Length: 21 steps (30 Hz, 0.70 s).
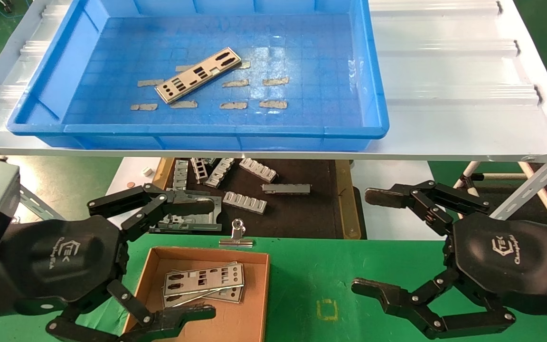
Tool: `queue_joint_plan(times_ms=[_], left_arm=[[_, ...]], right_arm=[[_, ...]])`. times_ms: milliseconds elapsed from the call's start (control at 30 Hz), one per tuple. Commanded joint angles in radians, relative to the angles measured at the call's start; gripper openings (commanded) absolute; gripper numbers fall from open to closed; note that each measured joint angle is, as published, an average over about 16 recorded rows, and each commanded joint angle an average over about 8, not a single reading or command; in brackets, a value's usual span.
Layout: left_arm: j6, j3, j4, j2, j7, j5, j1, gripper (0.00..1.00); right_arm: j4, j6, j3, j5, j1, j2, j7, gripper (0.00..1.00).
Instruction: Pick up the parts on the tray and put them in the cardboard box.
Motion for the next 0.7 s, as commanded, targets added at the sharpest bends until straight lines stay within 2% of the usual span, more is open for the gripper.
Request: queue_joint_plan(times_ms=[33,700], left_arm=[[0.000,0.000,0.000,0.000,0.000,0.000,0.000,1.00],[0.000,0.000,0.000,0.000,0.000,0.000,0.000,1.00]], right_arm=[[0.000,0.000,0.000,0.000,0.000,0.000,0.000,1.00],[0.000,0.000,0.000,0.000,0.000,0.000,0.000,1.00]])
